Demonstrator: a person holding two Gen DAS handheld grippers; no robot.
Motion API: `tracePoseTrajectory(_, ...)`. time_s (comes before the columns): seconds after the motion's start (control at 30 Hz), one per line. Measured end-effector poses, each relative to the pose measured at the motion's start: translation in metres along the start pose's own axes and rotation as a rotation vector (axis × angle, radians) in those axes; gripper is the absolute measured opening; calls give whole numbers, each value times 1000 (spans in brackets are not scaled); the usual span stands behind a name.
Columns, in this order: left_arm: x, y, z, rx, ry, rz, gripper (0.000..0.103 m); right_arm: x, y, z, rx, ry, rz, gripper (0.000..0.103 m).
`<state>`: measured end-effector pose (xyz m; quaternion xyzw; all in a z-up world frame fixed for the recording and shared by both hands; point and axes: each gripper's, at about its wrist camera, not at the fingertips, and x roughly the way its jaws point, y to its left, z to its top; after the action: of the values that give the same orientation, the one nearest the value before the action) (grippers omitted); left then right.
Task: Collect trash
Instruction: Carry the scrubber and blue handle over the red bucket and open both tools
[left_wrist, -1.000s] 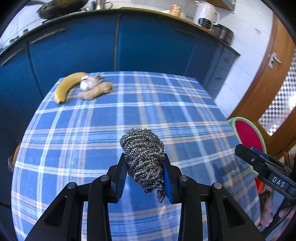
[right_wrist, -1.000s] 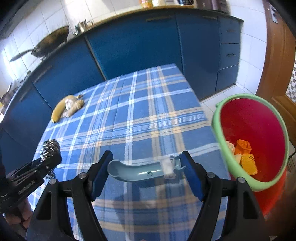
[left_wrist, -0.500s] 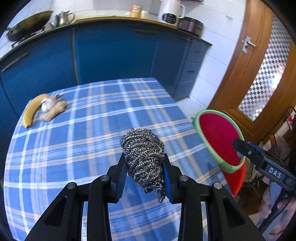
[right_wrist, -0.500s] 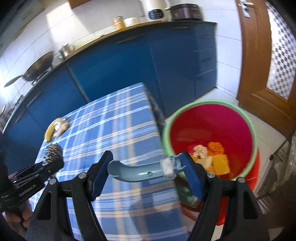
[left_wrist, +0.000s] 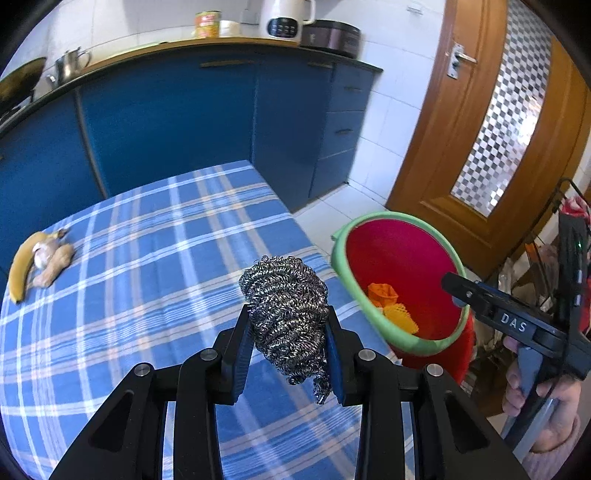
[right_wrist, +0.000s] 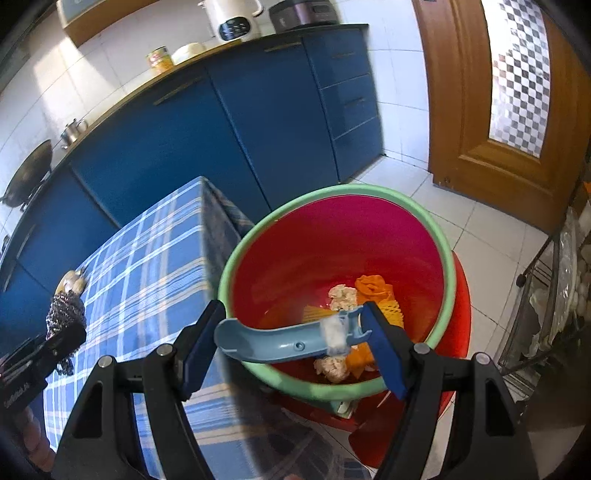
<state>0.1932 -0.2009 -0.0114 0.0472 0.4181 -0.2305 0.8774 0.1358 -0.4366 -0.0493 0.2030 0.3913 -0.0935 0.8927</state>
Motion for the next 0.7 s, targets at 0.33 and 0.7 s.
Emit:
tracePoseTrajectory(0.33,26,-31,9,58,23,-37,36,-3,-24,7,43,-34,-23,85)
tracePoseTrajectory(0.7,59,-75,15,130,49,-137,38,-43,-49,8,70,-100,-61,85)
